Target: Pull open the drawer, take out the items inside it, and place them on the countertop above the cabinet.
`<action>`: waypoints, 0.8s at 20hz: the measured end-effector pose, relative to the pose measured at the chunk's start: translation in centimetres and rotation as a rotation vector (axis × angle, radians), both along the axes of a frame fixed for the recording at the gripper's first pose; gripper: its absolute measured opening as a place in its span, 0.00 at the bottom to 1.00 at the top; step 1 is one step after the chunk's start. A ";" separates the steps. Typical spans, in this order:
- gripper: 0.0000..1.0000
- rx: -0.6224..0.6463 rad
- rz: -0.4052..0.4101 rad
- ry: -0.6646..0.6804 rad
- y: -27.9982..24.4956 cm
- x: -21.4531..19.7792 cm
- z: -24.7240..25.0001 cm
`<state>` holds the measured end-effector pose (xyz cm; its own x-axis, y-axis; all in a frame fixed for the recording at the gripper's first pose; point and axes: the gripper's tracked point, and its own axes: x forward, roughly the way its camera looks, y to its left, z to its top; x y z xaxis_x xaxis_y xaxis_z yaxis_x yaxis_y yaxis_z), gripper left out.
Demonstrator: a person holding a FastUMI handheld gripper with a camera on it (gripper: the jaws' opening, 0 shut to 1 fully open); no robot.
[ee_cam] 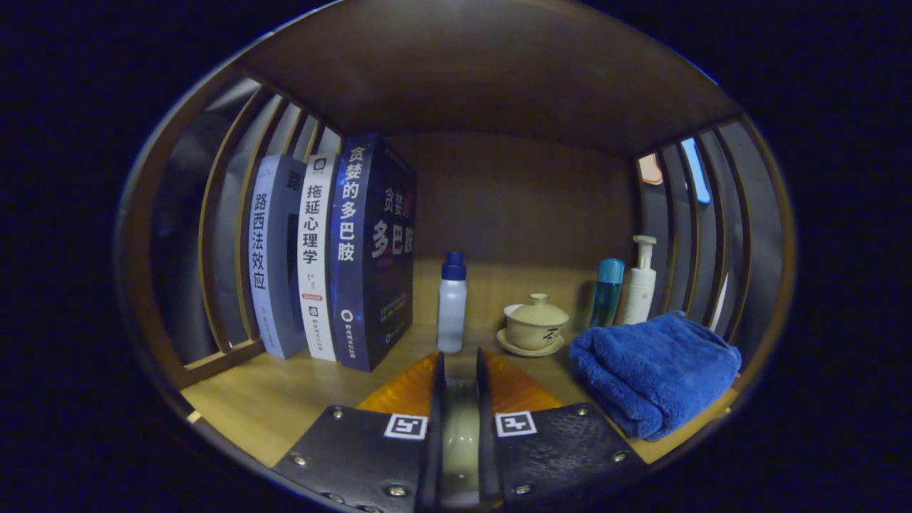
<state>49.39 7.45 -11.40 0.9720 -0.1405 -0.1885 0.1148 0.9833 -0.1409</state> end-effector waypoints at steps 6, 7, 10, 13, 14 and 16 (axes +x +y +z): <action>0.38 0.004 0.000 0.078 -0.1 -0.2 -1.9; 0.41 0.003 -0.024 0.057 -0.7 0.1 -1.4; 0.40 0.024 -0.044 0.067 -1.5 -0.3 -1.5; 0.44 0.024 -0.050 0.069 -1.8 -0.6 -1.4; 0.47 0.016 -0.048 0.062 -1.7 -0.7 -1.3; 0.61 0.006 -0.035 0.049 -1.3 -0.7 -1.0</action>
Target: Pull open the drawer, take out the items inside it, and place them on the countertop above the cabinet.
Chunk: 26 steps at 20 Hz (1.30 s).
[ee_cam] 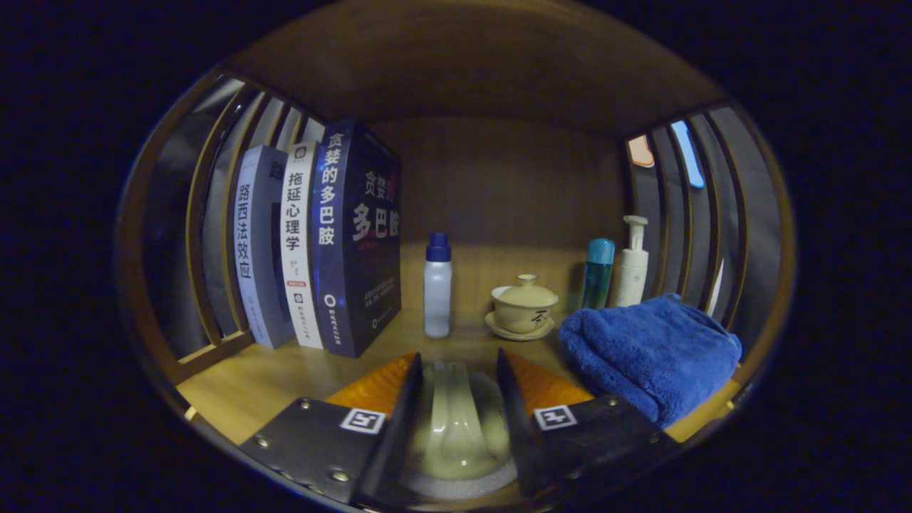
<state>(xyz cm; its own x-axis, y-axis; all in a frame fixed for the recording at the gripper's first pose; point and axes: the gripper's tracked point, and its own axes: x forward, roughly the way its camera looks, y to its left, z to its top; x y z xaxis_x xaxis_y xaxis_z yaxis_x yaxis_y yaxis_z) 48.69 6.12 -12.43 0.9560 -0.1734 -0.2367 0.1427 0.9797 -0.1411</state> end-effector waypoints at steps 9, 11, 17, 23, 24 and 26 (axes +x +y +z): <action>0.93 -0.058 0.014 -0.106 0.6 -0.7 2.8; 0.94 -0.057 0.017 -0.104 0.6 -0.7 2.7; 0.93 -0.061 0.021 -0.111 0.8 -0.9 2.9; 0.94 -0.061 0.033 -0.171 1.2 -1.5 4.6; 0.94 -0.059 0.037 -0.205 1.5 -1.6 5.4; 0.93 -0.064 0.044 -0.294 1.7 -2.4 7.9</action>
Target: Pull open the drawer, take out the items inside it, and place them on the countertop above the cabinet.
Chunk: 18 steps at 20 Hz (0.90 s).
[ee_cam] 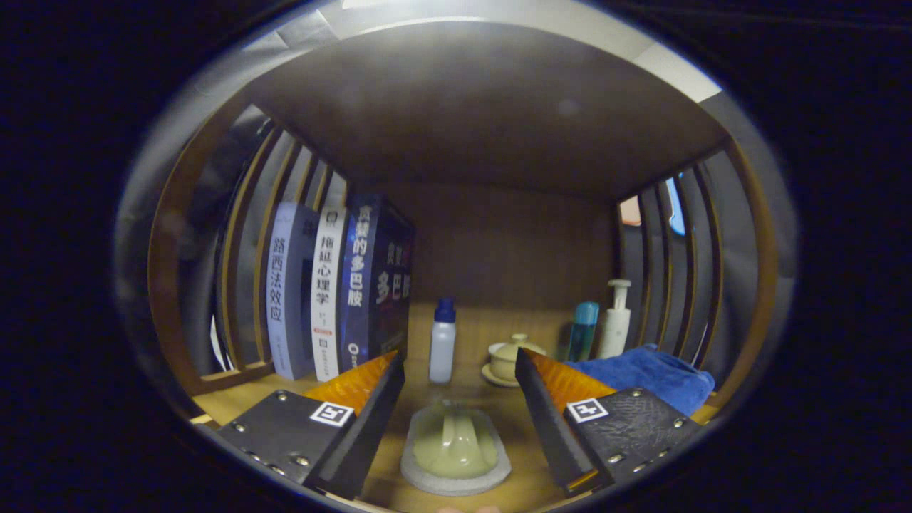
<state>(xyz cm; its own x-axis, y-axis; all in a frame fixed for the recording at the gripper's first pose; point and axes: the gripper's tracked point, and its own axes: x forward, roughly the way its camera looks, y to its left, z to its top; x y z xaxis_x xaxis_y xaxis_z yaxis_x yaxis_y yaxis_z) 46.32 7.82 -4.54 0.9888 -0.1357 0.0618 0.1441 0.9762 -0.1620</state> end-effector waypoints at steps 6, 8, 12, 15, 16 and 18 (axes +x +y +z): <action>0.93 -0.006 0.031 -0.111 0.6 -4.9 6.8; 0.93 -0.001 0.074 -0.103 1.2 -7.2 8.3; 0.93 -0.004 0.123 -0.019 1.7 -12.5 8.5; 0.93 0.002 0.111 0.035 0.9 -16.6 6.5; 0.93 0.003 0.106 0.050 0.7 -17.9 5.8; 0.93 -0.007 0.100 0.062 0.4 -20.4 4.7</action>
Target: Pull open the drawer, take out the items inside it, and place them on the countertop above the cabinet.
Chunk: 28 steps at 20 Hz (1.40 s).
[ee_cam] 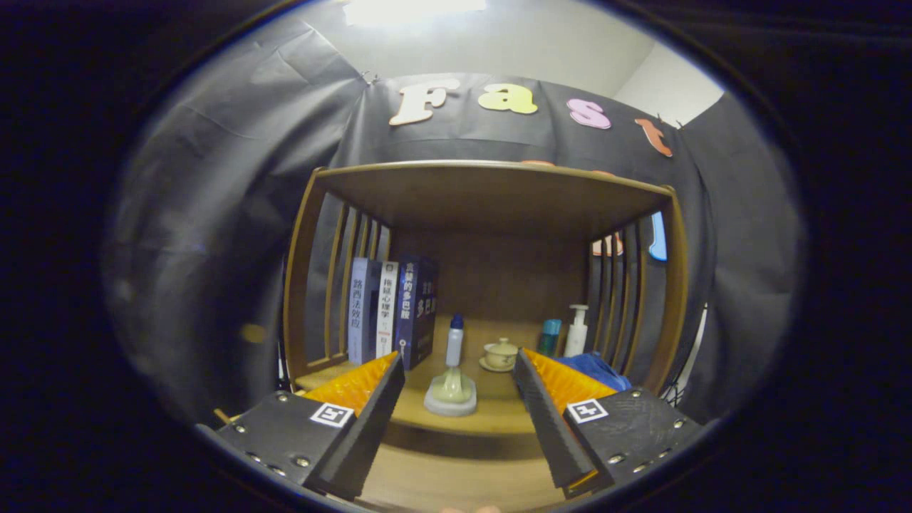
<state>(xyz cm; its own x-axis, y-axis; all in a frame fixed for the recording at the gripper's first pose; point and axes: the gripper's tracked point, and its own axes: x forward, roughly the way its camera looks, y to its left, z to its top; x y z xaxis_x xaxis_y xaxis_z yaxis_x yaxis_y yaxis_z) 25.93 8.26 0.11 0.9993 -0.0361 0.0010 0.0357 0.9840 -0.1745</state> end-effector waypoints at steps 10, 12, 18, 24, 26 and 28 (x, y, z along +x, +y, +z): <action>0.93 0.006 -0.038 0.138 0.7 -8.2 -8.1; 0.93 0.023 -0.039 0.176 1.0 -8.5 -9.5; 0.94 0.068 -0.076 0.260 0.4 -8.9 -13.1; 0.99 0.077 -0.086 0.270 0.0 -8.7 -13.3; 0.99 0.079 -0.091 0.271 0.1 -9.2 -13.3; 0.99 0.088 -0.104 0.278 0.3 -9.9 -13.7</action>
